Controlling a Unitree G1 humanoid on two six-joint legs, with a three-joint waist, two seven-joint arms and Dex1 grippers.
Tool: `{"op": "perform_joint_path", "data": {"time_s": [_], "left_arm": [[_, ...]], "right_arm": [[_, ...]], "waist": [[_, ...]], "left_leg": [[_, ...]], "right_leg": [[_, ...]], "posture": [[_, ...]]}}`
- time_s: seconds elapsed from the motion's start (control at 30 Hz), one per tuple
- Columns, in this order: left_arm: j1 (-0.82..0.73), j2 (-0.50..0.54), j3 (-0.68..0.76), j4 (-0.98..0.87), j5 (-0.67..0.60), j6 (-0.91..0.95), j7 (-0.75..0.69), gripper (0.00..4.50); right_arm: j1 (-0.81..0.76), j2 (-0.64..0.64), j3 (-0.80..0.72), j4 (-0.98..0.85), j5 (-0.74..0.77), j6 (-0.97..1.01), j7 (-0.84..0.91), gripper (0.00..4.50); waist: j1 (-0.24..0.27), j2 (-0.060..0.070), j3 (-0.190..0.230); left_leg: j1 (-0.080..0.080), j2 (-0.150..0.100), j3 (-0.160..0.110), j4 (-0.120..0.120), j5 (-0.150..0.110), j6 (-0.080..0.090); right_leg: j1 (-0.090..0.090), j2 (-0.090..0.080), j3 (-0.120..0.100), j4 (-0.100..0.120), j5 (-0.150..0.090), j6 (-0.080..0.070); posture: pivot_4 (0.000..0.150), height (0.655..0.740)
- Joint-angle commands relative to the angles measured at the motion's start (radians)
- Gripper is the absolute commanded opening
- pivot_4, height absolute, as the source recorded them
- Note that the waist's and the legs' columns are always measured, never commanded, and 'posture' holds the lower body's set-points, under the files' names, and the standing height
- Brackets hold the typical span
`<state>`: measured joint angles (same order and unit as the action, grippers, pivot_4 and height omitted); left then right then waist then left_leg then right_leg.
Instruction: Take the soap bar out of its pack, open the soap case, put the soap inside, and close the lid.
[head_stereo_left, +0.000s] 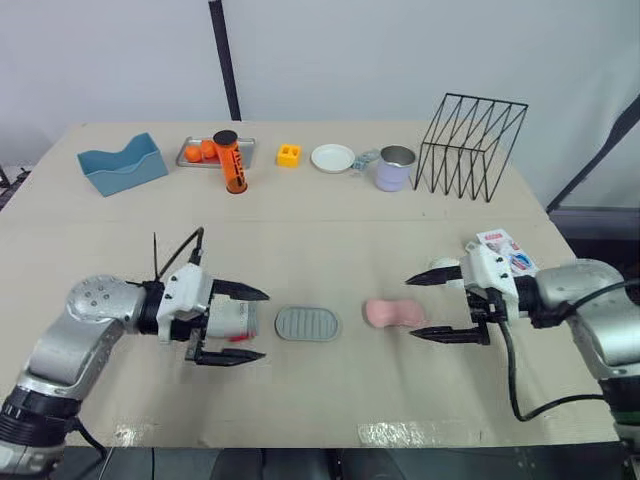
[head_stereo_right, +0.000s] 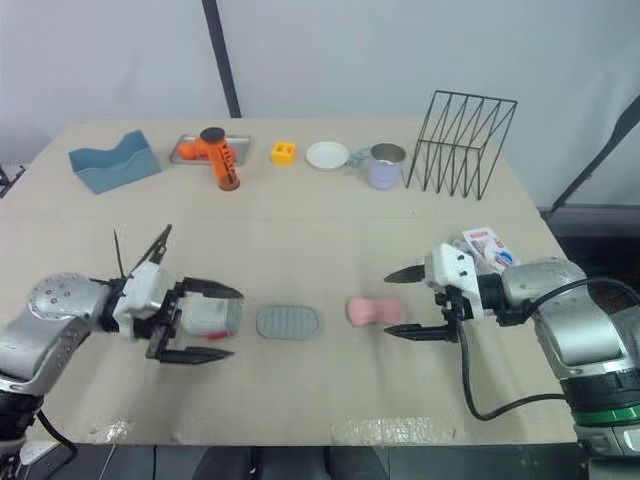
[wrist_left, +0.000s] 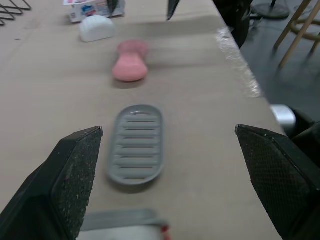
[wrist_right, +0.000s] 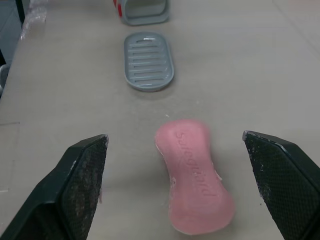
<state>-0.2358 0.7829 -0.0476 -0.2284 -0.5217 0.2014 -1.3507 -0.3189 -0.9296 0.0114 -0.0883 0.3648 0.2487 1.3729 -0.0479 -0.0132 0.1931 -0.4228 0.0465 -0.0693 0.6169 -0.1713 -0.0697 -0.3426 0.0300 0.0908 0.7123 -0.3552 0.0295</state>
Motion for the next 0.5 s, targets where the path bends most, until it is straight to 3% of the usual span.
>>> {"op": "perform_joint_path", "data": {"time_s": [0.03, 0.33, 0.5], "left_arm": [[0.045, -0.061, -0.004, -0.081, -0.01, -0.005, 0.075, 4.49], [0.084, -0.115, -0.04, -0.075, 0.053, -0.021, 0.142, 4.49], [0.101, -0.104, 0.017, -0.025, 0.044, -0.036, 0.156, 4.49]], "right_arm": [[-0.083, 0.0, 0.094, 0.013, -0.103, 0.008, -0.019, 4.5], [-0.162, 0.027, 0.192, 0.098, -0.222, 0.018, -0.062, 4.5], [-0.183, 0.042, 0.202, 0.136, -0.245, -0.006, -0.065, 4.5]], "waist": [[0.001, 0.0, 0.0], [0.001, 0.0, 0.0], [0.001, 0.0, 0.0]], "left_leg": [[0.0, 0.0, 0.0, 0.0, 0.0, 0.0], [-0.001, -0.001, 0.0, 0.0, 0.0, 0.0], [-0.001, -0.001, 0.0, 0.0, 0.0, 0.0]], "right_leg": [[0.0, -0.001, 0.0, 0.0, 0.0, 0.0], [-0.001, -0.001, 0.0, 0.0, 0.002, -0.004], [-0.001, -0.001, 0.0, 0.0, 0.002, -0.004]], "posture": [[0.15, 0.74], [0.15, 0.74], [0.15, 0.74]]}}
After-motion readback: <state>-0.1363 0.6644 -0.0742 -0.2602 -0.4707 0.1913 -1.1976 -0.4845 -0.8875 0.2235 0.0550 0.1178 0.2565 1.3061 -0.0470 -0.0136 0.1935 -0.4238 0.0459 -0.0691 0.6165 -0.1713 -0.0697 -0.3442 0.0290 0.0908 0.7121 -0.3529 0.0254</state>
